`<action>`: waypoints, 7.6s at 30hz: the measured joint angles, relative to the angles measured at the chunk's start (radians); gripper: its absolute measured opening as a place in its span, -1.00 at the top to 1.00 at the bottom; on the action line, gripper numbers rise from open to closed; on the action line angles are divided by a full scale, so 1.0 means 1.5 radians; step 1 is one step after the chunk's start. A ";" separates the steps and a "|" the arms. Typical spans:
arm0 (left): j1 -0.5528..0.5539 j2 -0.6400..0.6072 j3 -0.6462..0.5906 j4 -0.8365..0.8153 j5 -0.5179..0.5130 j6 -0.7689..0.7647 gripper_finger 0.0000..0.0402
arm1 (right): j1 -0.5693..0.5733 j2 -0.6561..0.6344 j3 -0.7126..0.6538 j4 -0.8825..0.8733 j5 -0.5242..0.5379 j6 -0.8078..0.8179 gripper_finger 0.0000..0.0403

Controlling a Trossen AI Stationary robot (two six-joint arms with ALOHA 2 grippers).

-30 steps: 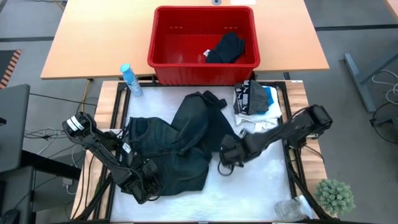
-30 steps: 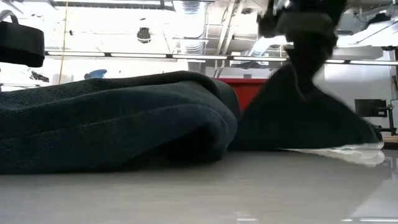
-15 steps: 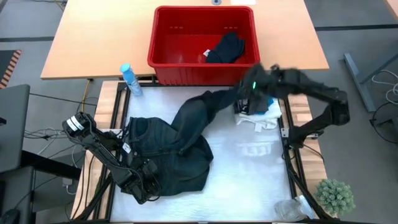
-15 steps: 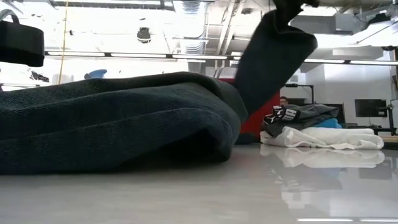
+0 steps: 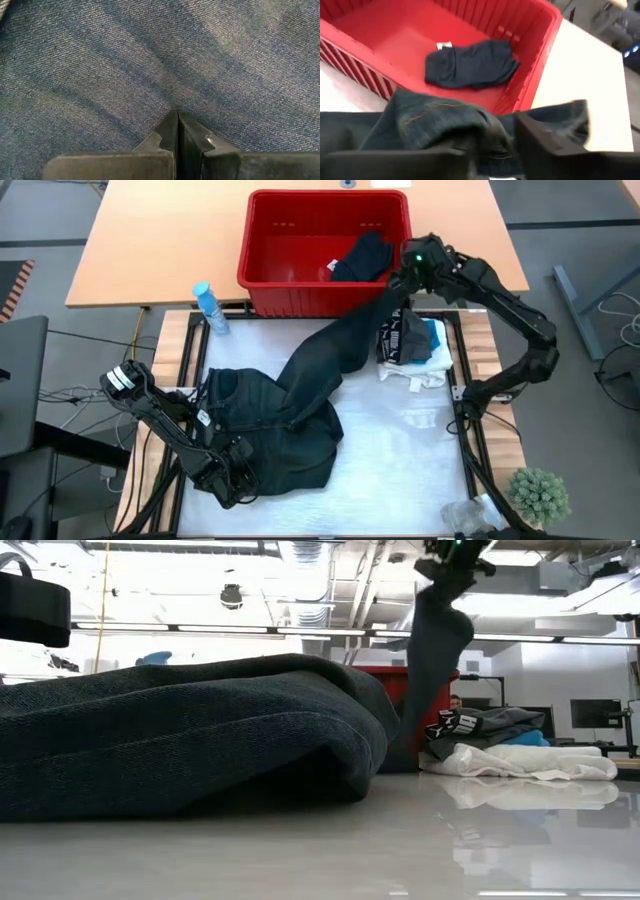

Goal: Fold laundry
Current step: Fold the blue pants

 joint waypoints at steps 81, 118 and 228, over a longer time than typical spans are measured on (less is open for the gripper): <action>0.000 0.001 0.000 0.073 0.023 0.117 1.00 | 0.470 0.288 -0.437 0.629 -0.359 0.656 0.89; 0.000 0.001 0.000 0.070 0.007 0.140 1.00 | 0.445 0.335 -0.412 0.626 -0.348 0.579 0.32; -0.003 -0.004 0.000 0.001 0.094 -0.033 1.00 | 0.433 -0.008 -0.579 0.436 -0.346 0.517 -0.26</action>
